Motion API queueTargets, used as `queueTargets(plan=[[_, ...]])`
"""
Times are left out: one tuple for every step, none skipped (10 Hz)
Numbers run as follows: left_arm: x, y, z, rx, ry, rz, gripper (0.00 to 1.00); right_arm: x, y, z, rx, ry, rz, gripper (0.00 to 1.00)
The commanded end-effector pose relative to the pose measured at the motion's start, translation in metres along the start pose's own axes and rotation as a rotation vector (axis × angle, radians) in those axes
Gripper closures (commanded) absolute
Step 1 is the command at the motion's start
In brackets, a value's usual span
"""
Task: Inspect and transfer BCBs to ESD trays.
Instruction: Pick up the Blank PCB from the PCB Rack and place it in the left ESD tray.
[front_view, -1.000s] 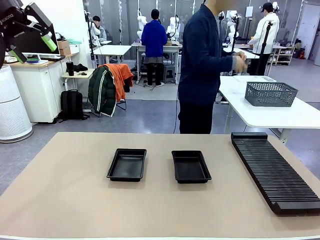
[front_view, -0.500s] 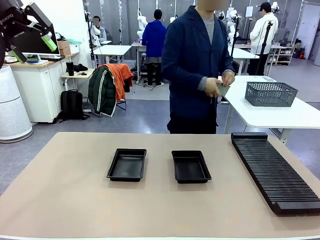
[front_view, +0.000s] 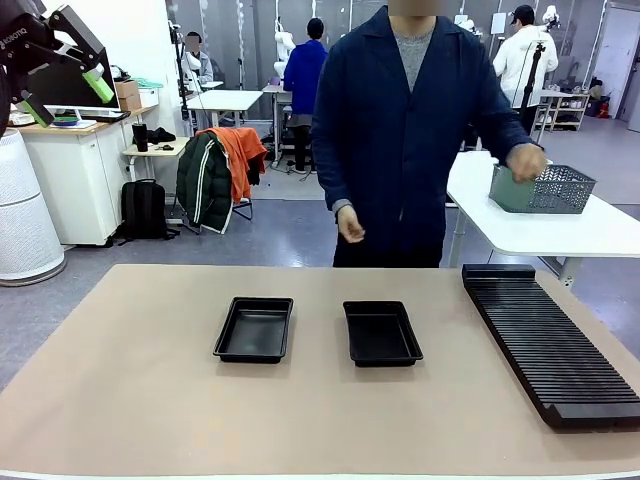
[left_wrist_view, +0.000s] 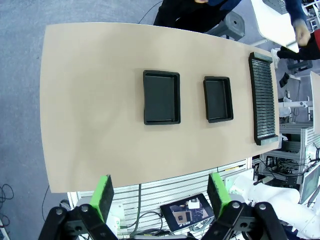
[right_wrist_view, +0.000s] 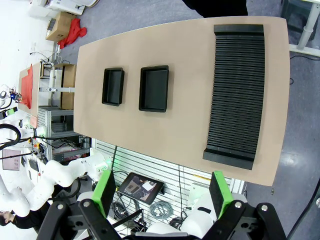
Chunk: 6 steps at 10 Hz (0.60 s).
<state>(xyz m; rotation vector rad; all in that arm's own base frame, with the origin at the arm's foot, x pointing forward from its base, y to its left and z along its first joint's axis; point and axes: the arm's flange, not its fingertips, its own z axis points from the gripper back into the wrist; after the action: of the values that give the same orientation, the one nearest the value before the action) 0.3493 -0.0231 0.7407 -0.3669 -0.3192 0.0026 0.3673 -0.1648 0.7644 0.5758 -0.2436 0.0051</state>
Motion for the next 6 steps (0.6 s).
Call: queueTargets(plan=[[-0.0010,0.0010,0.0012,0.014,-0.002,-0.002,0.00,-0.0027,0.0016,-0.0003,0.002,0.001,0.003,0.00],[-0.0010,0.0010,0.0012,0.014,-0.002,-0.002,0.00,-0.0027,0.0016,-0.0003,0.002,0.001,0.003,0.00],[-0.0010,0.0010,0.0012,0.014,-0.002,-0.002,0.00,-0.0027,0.0016,-0.0003,0.002,0.001,0.003,0.00],[-0.0010,0.0010,0.0012,0.014,-0.002,-0.002,0.00,-0.0027,0.0016,-0.0003,0.002,0.001,0.003,0.00],[-0.0010,0.0010,0.0012,0.014,-0.002,-0.002,0.00,-0.0027,0.0016,-0.0003,0.002,0.001,0.003,0.00],[-0.0010,0.0010,0.0012,0.014,-0.002,-0.002,0.00,-0.0027,0.0016,-0.0003,0.002,0.001,0.003,0.00]])
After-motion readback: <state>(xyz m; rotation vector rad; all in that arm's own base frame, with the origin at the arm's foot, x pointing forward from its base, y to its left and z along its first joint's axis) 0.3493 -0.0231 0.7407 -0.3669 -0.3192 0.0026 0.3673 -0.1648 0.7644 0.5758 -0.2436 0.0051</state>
